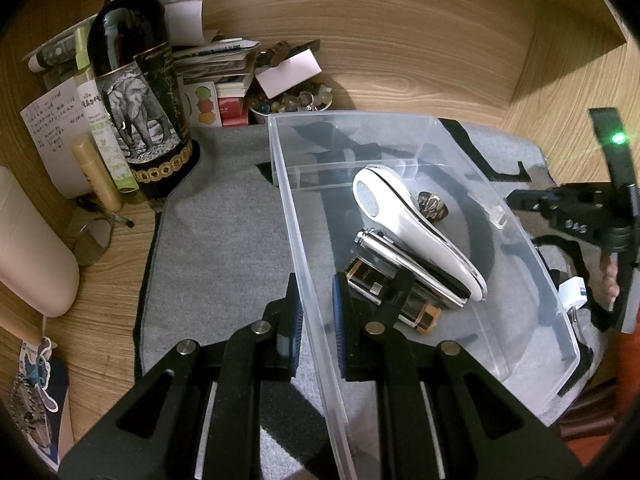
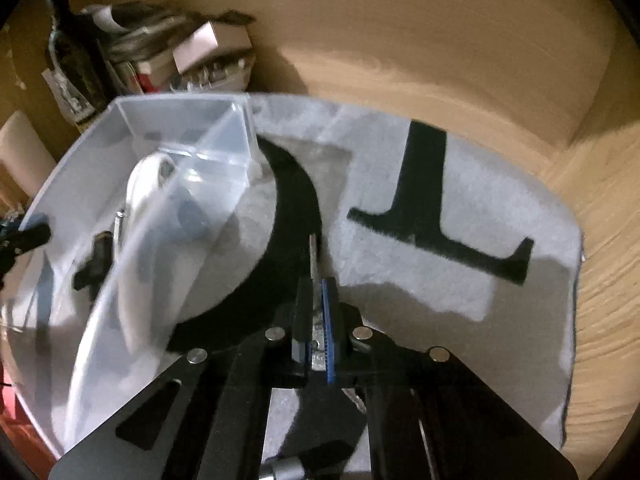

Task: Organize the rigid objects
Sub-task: 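Lower the right gripper onto the key ring and grasp the keys, then carry the keys into the clear box and release them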

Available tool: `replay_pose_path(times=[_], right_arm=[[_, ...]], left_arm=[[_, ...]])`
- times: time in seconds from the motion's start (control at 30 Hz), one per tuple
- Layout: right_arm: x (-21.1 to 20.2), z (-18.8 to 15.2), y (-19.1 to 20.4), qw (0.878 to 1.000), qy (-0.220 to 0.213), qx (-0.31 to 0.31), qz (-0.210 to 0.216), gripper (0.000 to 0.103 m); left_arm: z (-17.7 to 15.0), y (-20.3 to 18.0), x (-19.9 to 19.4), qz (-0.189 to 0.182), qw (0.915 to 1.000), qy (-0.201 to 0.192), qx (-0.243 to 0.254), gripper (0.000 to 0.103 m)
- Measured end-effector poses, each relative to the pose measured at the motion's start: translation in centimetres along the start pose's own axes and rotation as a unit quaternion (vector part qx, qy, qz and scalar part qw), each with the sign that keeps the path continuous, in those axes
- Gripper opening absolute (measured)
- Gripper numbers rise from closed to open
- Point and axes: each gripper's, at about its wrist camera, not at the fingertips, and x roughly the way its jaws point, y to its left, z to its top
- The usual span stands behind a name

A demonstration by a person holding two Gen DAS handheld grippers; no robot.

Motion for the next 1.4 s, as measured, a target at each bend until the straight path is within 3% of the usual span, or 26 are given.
replay_pose_path(times=[0.2,0.23,0.33,0.37,0.5,0.7,0.83,0.97,1.23,1.4], right_arm=[[-2.2,0.6,-0.4,1.000,-0.020,-0.008,0.009,0.004],[-2.1,0.5,-0.4,1.000,-0.010,-0.009,0.011,0.009],[-0.1,-0.3,-0.2,0.999,0.029,-0.013,-0.008,0.045],[0.4,-0.5,-0.3,0.999,0.032,-0.013,-0.015,0.046],[3.1,-1.3,-1.4,0.997,0.075,0.004,-0.004,0.047],[2.4,-1.7,-0.8,0.997,0.073,-0.014,-0.003,0.038],[1.7,-2.6,-0.4,0.998,0.062,-0.019,0.003,0.023],[1.2,-3.0,0.3,0.999,0.049,-0.017,-0.006,0.023],[-3.7,-2.8,0.2,1.000,-0.020,-0.010,-0.016,0.023],[-6.3,-0.6,0.8,0.997,-0.075,-0.016,-0.017,0.023]], left_arm=[[0.0,-0.1,-0.1,0.000,1.0000,-0.001,-0.004,0.013],[-0.1,-0.1,-0.1,-0.001,1.0000,-0.001,-0.005,0.013],[0.0,0.0,-0.1,-0.002,1.0000,-0.001,-0.005,0.013],[0.0,0.0,-0.1,-0.002,1.0000,-0.001,-0.005,0.013],[0.0,0.0,-0.1,-0.001,1.0000,0.000,-0.005,0.013],[0.0,0.0,-0.1,-0.002,1.0000,-0.001,-0.006,0.013],[0.0,0.0,-0.1,-0.001,1.0000,-0.001,-0.006,0.013],[0.0,0.0,-0.1,-0.002,1.0000,0.000,-0.006,0.013],[0.1,0.0,-0.1,-0.001,1.0000,0.000,-0.006,0.013],[0.1,0.0,-0.1,-0.001,1.0000,0.000,-0.006,0.013]])
